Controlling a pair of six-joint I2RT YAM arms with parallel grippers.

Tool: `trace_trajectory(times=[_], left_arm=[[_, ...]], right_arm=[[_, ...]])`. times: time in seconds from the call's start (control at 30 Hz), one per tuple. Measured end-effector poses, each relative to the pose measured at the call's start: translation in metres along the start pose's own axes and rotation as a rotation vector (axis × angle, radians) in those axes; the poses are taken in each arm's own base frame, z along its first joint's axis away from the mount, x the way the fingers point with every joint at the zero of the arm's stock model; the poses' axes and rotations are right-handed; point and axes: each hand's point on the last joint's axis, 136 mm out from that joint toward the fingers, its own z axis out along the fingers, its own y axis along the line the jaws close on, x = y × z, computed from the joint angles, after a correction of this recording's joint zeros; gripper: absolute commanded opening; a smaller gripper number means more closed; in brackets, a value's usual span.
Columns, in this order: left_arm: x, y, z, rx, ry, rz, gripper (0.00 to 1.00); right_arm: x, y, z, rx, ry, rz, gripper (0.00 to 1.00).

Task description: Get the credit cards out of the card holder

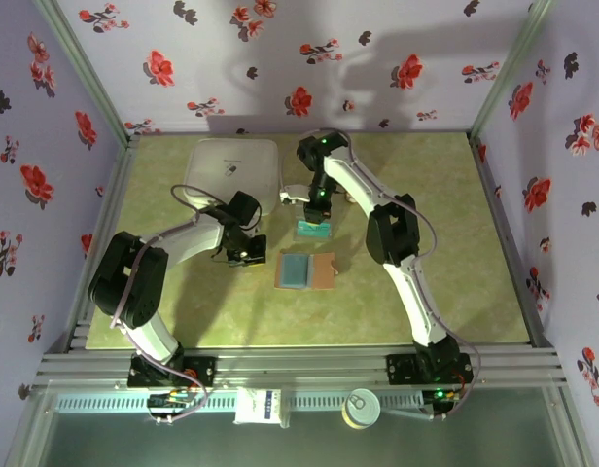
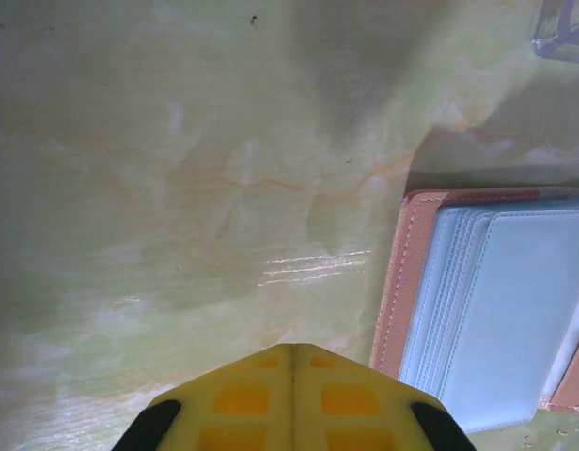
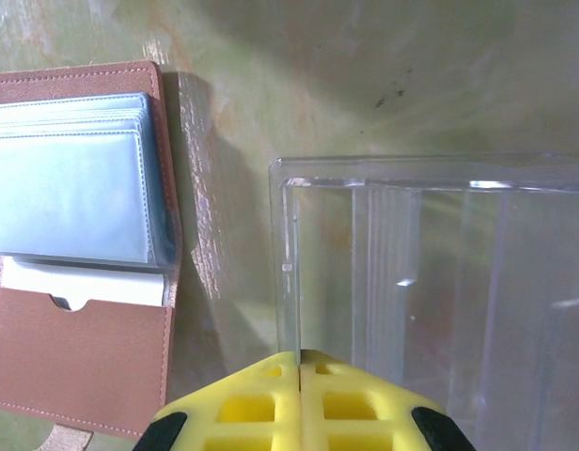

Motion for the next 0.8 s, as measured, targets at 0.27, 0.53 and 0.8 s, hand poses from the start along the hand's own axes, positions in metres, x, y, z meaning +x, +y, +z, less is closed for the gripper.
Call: trace_trajectory(times=[0.27,0.53,0.8], left_arm=[[0.0,-0.001,0.0,0.005,0.003,0.0,0.02],[-0.008,-0.009,-0.006,0.024,-0.016,0.006,0.02],[-0.007,-0.017,-0.008,0.056,-0.007,0.008,0.03]], right_arm=[[0.0,0.002,0.006,-0.03,-0.005,0.004,0.19],[-0.002,0.0,-0.01,0.008,-0.033,0.03,0.25],[-0.022,0.018,-0.091,0.209,-0.22,0.14,0.26]])
